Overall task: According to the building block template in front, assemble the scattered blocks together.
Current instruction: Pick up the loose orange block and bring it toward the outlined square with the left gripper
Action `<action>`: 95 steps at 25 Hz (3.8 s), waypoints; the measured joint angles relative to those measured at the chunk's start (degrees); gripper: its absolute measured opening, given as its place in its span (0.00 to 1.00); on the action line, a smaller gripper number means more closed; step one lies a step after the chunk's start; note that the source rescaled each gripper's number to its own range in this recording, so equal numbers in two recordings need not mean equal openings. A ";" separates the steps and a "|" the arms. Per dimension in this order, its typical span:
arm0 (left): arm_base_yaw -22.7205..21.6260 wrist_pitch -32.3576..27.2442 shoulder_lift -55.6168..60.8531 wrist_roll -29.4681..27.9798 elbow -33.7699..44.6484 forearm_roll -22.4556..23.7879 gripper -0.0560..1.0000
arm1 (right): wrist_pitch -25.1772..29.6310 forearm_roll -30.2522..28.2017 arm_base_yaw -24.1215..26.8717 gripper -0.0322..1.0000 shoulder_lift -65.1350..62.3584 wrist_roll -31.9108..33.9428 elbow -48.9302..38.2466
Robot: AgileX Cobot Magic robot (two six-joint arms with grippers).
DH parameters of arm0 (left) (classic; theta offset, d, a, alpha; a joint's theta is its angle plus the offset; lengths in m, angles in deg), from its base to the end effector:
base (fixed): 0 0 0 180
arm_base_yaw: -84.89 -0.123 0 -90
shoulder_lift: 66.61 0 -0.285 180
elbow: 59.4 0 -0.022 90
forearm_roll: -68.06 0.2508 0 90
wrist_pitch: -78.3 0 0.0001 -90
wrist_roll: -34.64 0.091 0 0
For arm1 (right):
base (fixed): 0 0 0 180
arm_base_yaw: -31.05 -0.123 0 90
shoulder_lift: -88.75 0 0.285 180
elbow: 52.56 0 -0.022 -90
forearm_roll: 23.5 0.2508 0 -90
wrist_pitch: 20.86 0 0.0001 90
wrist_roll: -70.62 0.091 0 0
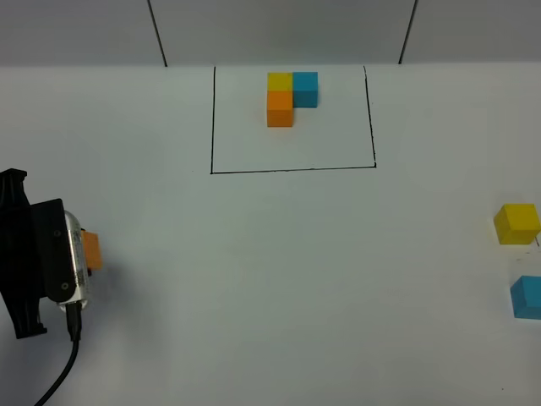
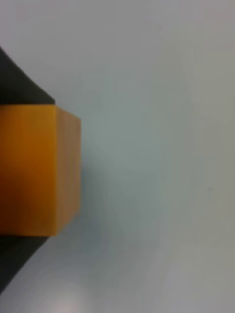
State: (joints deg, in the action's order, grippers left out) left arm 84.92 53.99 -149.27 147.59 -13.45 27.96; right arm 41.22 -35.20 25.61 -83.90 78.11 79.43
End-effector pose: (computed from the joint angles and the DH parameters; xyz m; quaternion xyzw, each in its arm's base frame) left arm 0.2201 -0.0243 0.1922 0.6120 0.7299 0.0671 0.2969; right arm -0.0075 -0.0171 0.2795 0.0212 0.8499 -0.0429 0.5247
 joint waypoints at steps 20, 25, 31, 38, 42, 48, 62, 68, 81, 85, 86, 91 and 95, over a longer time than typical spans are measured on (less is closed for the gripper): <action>7.75 3.33 0.00 0.27 -0.51 -11.88 0.59 | 0.00 0.00 0.00 0.03 0.00 0.00 0.00; 10.47 4.34 0.00 0.27 -0.63 -13.92 0.59 | 0.00 0.00 0.00 0.03 0.00 0.00 0.00; 14.16 4.50 -0.05 0.27 -4.11 -14.34 0.59 | 0.00 0.00 0.00 0.03 0.00 0.00 0.00; 17.50 4.87 -1.42 0.16 -7.57 -15.64 0.59 | 0.00 0.00 0.00 0.03 0.00 0.00 0.00; 19.65 4.98 -5.10 0.10 -9.42 -16.52 0.59 | 0.00 0.00 0.00 0.03 0.00 0.00 0.00; 22.13 5.05 -12.24 0.10 -13.44 -17.87 0.59 | 0.00 0.00 0.00 0.03 0.00 0.00 0.00; 22.37 5.20 -28.69 0.73 -19.48 -20.24 0.59 | 0.00 0.00 0.00 0.03 0.00 0.00 0.00; 22.37 4.15 -31.44 4.51 -21.05 -20.19 0.59 | 0.00 -0.05 0.00 0.03 0.00 0.00 0.00; 22.37 5.49 -31.55 6.92 -21.81 -12.31 0.59 | 0.00 -0.05 0.00 0.03 0.00 0.00 0.00; 22.37 5.98 -31.55 6.75 -22.38 -15.62 0.59 | 0.00 -0.05 0.00 0.03 0.00 0.00 0.00; 22.37 6.30 -31.55 6.70 -22.38 -16.16 0.59 | 0.00 -0.05 0.00 0.03 0.00 0.00 0.00; 22.37 7.16 -31.59 6.54 -22.48 -17.91 0.59 | 0.00 -0.05 0.00 0.03 0.00 0.00 0.00; 22.37 7.20 -32.78 6.54 -22.93 -20.28 0.59 | 0.00 -0.05 0.00 0.03 0.00 0.00 0.00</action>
State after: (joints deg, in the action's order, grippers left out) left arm 107.29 61.19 -182.05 154.13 -36.38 7.68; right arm 41.22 -35.25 25.61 -83.90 78.11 79.43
